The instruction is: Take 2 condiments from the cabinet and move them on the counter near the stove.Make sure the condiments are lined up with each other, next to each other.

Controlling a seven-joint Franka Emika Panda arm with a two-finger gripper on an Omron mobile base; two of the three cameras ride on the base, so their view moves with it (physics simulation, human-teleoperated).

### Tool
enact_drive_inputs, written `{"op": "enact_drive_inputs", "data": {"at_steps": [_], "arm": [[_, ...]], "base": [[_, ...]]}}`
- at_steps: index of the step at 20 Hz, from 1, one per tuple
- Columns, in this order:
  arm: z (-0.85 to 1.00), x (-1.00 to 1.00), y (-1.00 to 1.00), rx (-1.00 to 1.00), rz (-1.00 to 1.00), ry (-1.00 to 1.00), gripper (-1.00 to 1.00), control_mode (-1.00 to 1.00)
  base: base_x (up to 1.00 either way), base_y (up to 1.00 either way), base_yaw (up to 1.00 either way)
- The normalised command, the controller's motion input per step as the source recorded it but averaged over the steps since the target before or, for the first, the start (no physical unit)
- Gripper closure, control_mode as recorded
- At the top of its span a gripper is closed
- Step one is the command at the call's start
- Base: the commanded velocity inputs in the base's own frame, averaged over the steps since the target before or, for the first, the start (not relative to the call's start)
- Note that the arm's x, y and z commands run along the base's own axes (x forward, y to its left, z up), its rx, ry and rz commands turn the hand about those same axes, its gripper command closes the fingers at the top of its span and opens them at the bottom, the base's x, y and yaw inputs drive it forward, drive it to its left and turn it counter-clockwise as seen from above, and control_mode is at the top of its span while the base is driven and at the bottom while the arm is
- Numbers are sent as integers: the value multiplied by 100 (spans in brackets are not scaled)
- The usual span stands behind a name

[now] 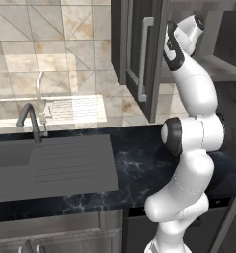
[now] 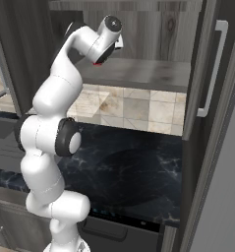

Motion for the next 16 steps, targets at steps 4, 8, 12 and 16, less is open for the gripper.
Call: {"op": "enact_drive_inputs", "data": {"at_steps": [4, 8, 12, 16], "arm": [[0, -48, 0, 0, 0, -7, 100, -100], [0, -51, -3, 0, 0, -6, 100, -100], [0, -48, -3, 0, 0, -5, 100, -100], [2, -60, -11, 0, 0, -5, 100, -100]], "base": [[0, 0, 0], [0, 0, 0], [0, 0, 0], [0, 0, 0]]}}
